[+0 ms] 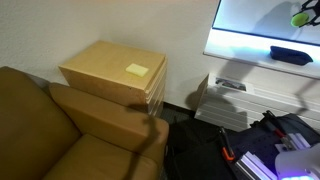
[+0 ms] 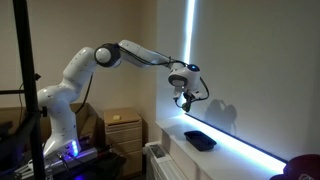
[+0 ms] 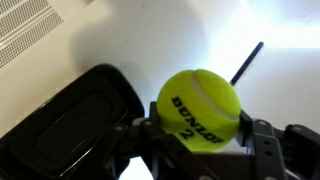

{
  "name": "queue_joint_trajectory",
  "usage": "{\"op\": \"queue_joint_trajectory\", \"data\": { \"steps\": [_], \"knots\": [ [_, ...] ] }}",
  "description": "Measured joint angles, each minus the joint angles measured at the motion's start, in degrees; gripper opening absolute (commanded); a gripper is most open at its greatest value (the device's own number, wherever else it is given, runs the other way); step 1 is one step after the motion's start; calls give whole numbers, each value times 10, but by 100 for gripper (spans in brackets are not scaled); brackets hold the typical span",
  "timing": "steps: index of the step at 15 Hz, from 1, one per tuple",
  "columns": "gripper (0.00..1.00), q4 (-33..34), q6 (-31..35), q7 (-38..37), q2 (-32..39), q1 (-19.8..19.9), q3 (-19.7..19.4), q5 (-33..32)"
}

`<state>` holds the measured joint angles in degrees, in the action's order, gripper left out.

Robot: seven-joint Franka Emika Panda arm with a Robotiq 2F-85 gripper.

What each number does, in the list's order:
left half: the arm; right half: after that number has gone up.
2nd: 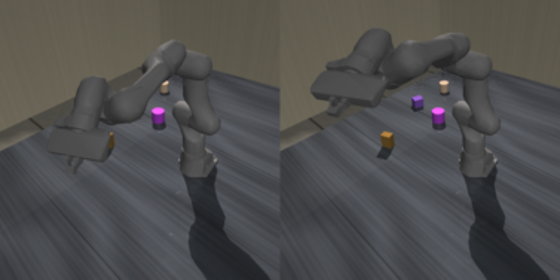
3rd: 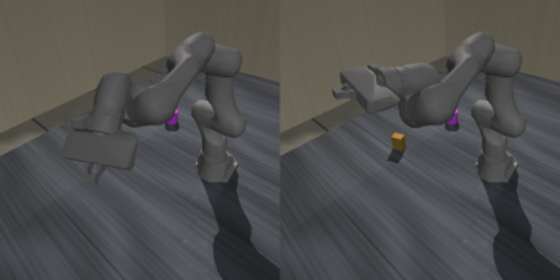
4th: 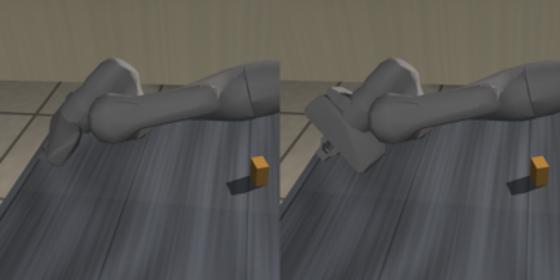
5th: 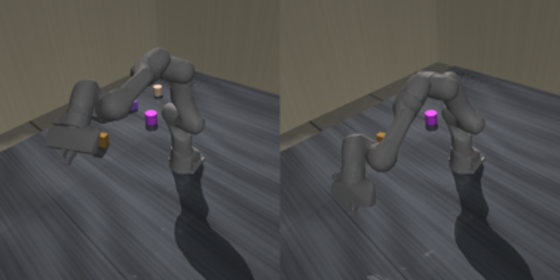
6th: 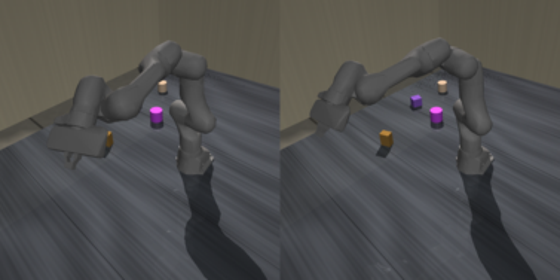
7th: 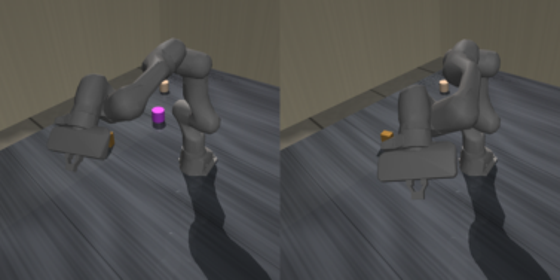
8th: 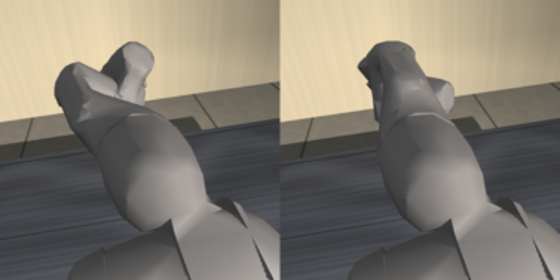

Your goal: Place the ball on the nightstand

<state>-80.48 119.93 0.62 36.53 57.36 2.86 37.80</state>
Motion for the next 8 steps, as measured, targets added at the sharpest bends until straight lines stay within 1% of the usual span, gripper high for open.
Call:
{"op": "queue_joint_trajectory", "data": {
  "steps": [2, 4, 5, 6, 7, 8],
  "knots": [
    [42, -55, -42, 20, -47, -10, 14, 10],
    [42, -109, -79, 49, -83, -39, 11, 25],
    [67, -136, -96, 63, -99, -55, 9, 31],
    [67, -149, -97, 65, -106, -72, 0, 34],
    [67, -147, -97, 64, -106, -87, -13, 34],
    [67, -144, -97, 64, -105, -92, -21, 35]
  ]
}}
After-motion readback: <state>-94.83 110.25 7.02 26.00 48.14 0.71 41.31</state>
